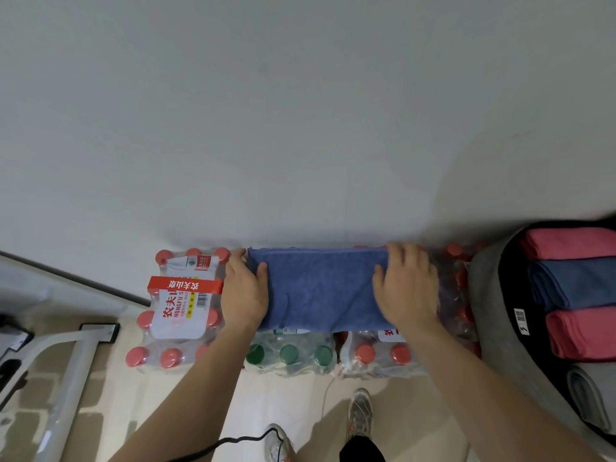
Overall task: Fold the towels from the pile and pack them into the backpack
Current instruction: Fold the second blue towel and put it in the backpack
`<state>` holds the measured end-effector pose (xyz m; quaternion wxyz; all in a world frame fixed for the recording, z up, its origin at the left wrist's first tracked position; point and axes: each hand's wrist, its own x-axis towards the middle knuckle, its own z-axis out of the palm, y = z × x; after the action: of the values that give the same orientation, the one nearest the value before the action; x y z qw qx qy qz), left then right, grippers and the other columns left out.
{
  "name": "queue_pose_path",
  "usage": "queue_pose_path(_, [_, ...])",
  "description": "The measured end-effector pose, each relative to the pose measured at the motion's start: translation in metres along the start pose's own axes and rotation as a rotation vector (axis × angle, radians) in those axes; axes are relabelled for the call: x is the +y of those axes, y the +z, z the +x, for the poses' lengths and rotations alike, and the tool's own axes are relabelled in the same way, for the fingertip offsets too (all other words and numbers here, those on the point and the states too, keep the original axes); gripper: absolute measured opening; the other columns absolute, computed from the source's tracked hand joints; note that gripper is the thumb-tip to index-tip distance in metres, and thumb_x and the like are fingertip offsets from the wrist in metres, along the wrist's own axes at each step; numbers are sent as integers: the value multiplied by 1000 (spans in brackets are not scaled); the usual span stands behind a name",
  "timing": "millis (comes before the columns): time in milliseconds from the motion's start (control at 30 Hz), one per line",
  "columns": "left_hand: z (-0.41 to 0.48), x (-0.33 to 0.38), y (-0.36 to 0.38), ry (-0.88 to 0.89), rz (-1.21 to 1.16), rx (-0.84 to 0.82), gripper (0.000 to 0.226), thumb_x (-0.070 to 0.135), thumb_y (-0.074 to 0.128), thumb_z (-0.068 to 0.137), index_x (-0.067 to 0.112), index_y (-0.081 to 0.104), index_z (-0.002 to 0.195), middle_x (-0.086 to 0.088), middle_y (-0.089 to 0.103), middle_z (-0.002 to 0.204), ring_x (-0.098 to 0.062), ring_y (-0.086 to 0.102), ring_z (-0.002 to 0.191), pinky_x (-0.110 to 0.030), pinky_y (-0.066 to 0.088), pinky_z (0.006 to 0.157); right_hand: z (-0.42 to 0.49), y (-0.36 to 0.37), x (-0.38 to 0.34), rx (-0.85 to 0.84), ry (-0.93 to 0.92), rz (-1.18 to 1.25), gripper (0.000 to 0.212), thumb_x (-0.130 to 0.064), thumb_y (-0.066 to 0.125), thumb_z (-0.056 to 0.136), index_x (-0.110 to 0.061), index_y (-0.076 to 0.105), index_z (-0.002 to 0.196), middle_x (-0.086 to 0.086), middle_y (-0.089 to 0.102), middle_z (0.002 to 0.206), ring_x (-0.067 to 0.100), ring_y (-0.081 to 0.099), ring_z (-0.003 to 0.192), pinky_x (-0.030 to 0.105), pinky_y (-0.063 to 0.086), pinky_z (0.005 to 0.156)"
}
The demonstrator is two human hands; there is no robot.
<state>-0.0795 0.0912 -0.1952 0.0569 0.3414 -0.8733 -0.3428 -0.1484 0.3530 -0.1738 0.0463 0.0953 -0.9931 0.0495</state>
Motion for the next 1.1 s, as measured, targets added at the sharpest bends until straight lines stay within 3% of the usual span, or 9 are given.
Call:
queue_pose_path(133, [-7,2,-2,-42,13,-7,39,43,44,99,21,37,130,-7,57,128,-31,64,100,-50,56,83,-28,19,-11,-246,-290,-32,65,-50,29,99,-16,30,153,14,26,160,35,31,145,51,29,116])
queue_pose_path(267, [-23,0,-8,-37,32,-16,41,39,45,100,21,34,136,-8,48,138,-36,62,103,-50,54,84,-37,26,8,-365,-269,-19,73,-64,-17,90,-30,-12,155,8,-12,164,29,-5,152,49,6,121])
queue_pose_path(367, [-43,-6,-10,-28,121,-25,41,38,40,102,22,31,139,-8,47,135,-36,64,93,-44,52,70,-40,20,14,-421,-285,-21,74,-67,-25,84,-33,-26,149,4,-26,161,26,-17,150,48,2,123])
queue_pose_path(433, [-51,-5,-12,-22,174,-24,42,37,40,102,20,30,139,-9,47,130,-34,63,90,-41,50,63,-38,12,11,-478,-280,-2,72,-68,-10,89,-33,-25,151,4,-28,160,25,-20,149,48,2,123])
queue_pose_path(500, [-52,-3,-14,38,293,-10,42,32,43,101,18,30,138,-12,47,126,-35,60,98,-44,51,66,-39,3,11,-466,-189,39,73,-61,19,98,-26,-7,157,10,-14,164,31,-6,152,47,10,123])
queue_pose_path(567, [-44,4,-15,155,454,24,41,23,46,97,15,35,136,-16,46,128,-35,53,109,-47,51,79,-41,-6,12,-306,-10,90,70,-48,44,98,-15,21,154,20,22,157,38,26,142,48,31,114])
queue_pose_path(667, [-32,33,-9,413,543,-24,37,16,53,87,14,53,124,-13,50,127,-34,49,110,-46,45,89,-42,-14,16,-242,181,148,54,-40,58,93,-11,43,136,16,52,132,32,52,118,42,46,95])
queue_pose_path(833, [-30,101,41,715,488,-378,35,23,53,91,14,53,125,-9,57,119,-33,53,108,-43,44,86,-28,-21,18,-388,346,205,56,-47,62,91,-3,50,125,14,64,119,33,64,107,36,51,78])
queue_pose_path(1100, [-23,149,91,943,641,-620,77,14,58,90,28,18,153,-3,28,155,-35,31,131,-50,38,101,-22,-24,21,-458,311,304,30,-37,58,94,-12,65,108,12,67,110,31,65,98,33,45,67])
